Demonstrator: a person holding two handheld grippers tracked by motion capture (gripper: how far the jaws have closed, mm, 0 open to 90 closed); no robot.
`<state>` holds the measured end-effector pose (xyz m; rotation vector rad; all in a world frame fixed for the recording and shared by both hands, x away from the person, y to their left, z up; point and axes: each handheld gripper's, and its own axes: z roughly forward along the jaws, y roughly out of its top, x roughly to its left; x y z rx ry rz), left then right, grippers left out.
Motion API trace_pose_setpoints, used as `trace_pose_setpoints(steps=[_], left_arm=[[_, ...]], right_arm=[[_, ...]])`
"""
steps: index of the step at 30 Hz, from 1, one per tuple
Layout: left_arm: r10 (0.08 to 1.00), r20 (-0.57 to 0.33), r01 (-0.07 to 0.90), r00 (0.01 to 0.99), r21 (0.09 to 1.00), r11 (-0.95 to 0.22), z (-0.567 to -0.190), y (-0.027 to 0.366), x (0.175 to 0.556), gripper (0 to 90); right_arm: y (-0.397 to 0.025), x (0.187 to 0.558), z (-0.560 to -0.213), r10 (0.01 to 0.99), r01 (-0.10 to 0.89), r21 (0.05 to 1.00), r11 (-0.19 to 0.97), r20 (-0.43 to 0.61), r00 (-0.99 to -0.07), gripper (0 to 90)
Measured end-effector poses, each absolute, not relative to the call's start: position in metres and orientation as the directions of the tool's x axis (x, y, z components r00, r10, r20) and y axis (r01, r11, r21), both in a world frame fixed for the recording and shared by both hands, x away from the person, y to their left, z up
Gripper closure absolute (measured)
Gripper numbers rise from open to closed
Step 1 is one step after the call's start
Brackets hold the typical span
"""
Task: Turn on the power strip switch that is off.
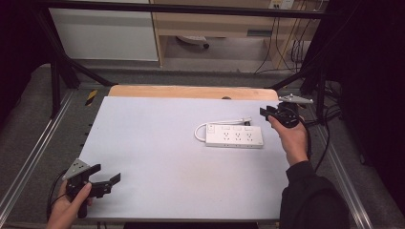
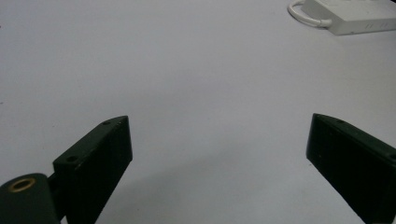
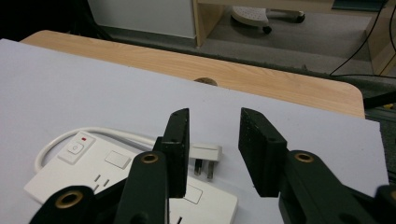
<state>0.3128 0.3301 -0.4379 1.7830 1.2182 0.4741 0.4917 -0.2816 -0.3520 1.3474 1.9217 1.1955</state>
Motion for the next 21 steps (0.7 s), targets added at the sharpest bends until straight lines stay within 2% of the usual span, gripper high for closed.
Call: trace_pose_setpoints(steps=[7,21], left_arm=[[0.881,-0.165,0.537,0.444,0.836,-0.114,-0.438,0.33,0.313,6.9],[0.88,-0.164,0.536,0.445,0.836,-0.115,-0.438,0.33,0.313,6.9]], right_arm=[[-0.277,0.496,-0.357,0.91,0.483,0.865,0.133,0.086,-0.405,70.7],[-0.273,0.502,-0.369,0.918,0.5,0.856,0.127,0.089,-0.386,80.3]])
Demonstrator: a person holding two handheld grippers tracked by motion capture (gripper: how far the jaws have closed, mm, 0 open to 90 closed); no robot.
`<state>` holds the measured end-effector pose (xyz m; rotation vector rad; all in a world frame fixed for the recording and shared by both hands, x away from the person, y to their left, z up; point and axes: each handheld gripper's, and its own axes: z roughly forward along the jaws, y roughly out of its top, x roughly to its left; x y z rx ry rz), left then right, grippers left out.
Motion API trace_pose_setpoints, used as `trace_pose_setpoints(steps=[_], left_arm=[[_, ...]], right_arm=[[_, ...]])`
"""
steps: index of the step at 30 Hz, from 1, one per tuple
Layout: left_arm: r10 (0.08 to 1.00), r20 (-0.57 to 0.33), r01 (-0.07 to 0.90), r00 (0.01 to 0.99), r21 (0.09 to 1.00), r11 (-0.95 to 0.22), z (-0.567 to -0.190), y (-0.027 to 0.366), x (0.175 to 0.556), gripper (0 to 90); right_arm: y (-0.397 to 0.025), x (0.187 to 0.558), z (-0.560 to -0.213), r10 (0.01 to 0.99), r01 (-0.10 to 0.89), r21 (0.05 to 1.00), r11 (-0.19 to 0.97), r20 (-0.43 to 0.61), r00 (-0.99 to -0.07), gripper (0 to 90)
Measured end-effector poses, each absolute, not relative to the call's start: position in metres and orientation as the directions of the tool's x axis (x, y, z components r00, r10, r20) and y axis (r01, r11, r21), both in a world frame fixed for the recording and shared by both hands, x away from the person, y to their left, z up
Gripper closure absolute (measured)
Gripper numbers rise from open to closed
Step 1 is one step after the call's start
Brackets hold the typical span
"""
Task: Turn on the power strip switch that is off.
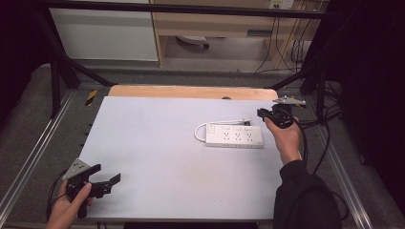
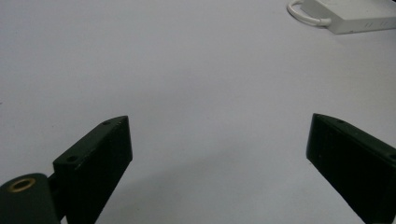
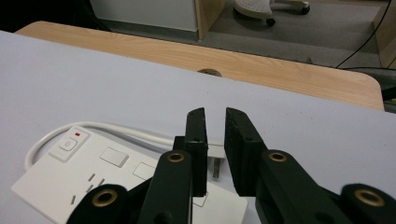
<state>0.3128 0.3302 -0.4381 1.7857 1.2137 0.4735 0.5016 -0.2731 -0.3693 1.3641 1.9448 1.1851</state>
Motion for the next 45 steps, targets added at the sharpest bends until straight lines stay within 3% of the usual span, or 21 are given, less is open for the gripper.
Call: trace_pose_setpoints(steps=[16,45], left_arm=[[0.879,-0.164,0.536,0.448,0.836,-0.118,-0.438,0.33,0.313,6.9],[0.878,-0.164,0.538,0.45,0.835,-0.12,-0.438,0.33,0.313,6.9]], right_arm=[[-0.269,0.503,-0.384,0.918,0.515,0.848,0.124,0.099,-0.384,86.8],[-0.262,0.504,-0.405,0.914,0.538,0.833,0.13,0.11,-0.39,89.3]])
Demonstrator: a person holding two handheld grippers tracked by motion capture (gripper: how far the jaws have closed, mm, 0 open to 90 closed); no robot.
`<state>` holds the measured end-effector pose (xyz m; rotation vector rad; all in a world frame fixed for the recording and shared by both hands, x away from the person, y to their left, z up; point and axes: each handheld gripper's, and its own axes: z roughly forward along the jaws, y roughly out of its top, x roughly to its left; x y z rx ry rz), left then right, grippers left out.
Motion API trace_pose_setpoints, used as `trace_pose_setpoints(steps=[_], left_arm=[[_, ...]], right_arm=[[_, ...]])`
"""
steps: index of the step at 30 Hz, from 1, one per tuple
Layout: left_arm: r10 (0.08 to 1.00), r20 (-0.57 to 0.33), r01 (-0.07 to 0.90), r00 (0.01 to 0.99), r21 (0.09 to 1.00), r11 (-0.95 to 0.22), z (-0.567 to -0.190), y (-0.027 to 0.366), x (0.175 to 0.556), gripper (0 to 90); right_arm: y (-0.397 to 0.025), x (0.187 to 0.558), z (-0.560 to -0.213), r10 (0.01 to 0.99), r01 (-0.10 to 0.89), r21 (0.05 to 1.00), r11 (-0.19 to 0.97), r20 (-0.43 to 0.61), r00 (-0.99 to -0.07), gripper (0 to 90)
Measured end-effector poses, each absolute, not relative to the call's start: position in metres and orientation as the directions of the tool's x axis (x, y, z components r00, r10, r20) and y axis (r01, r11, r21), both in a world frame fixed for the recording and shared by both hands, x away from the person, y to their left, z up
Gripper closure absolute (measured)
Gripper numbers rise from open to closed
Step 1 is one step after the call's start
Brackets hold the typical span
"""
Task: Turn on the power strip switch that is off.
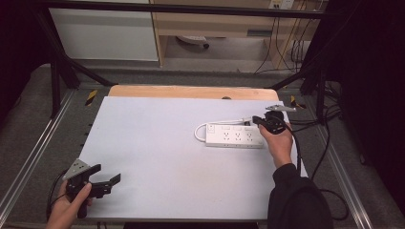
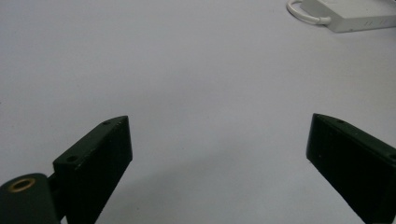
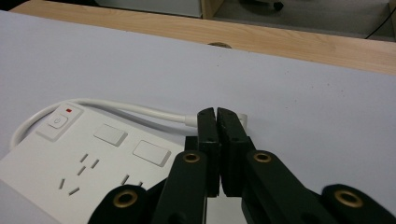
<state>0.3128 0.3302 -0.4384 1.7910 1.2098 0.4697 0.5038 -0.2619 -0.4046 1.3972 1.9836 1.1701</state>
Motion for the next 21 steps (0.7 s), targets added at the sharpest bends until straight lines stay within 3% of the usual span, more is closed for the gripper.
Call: trace_pose_setpoints(steps=[21], left_arm=[[0.88,-0.163,0.542,0.446,0.832,-0.12,-0.439,0.33,0.313,6.9]], right_arm=[[-0.26,0.504,-0.416,0.913,0.551,0.823,0.142,0.106,-0.394,89.9]])
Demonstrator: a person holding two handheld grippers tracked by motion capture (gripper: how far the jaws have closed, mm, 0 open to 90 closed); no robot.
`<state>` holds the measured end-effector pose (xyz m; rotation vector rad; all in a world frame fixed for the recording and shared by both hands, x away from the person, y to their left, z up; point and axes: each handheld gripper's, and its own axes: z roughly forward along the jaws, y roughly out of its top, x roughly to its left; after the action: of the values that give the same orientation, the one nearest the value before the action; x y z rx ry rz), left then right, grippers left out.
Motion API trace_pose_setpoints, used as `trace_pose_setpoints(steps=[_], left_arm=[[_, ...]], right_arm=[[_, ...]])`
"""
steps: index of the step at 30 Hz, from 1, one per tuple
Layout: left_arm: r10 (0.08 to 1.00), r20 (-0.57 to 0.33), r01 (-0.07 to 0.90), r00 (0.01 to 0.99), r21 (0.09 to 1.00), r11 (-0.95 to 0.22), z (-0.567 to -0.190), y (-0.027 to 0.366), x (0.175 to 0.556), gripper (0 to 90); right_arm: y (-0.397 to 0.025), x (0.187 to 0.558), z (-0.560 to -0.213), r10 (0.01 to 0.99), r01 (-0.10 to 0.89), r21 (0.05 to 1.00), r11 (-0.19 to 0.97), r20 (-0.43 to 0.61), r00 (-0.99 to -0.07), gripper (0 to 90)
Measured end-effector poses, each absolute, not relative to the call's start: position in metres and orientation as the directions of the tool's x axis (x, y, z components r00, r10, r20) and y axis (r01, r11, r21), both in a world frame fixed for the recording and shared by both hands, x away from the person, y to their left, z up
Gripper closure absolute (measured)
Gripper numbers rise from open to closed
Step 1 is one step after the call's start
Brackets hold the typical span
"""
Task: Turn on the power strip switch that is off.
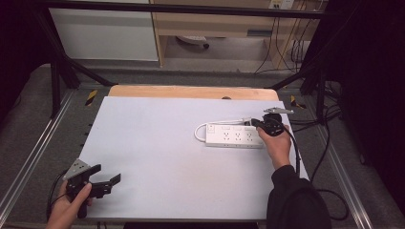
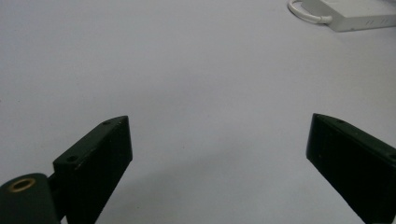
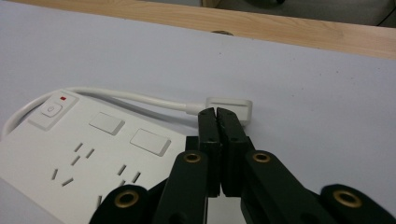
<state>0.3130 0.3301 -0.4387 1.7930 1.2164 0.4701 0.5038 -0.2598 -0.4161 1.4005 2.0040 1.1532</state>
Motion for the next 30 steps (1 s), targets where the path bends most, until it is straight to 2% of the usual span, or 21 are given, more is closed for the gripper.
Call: trace_pose_setpoints(steps=[30], left_arm=[[0.88,-0.161,0.542,0.447,0.831,-0.124,-0.439,0.33,0.313,6.9]], right_arm=[[-0.244,0.508,-0.436,0.903,0.57,0.805,0.164,0.111,-0.415,90.0]])
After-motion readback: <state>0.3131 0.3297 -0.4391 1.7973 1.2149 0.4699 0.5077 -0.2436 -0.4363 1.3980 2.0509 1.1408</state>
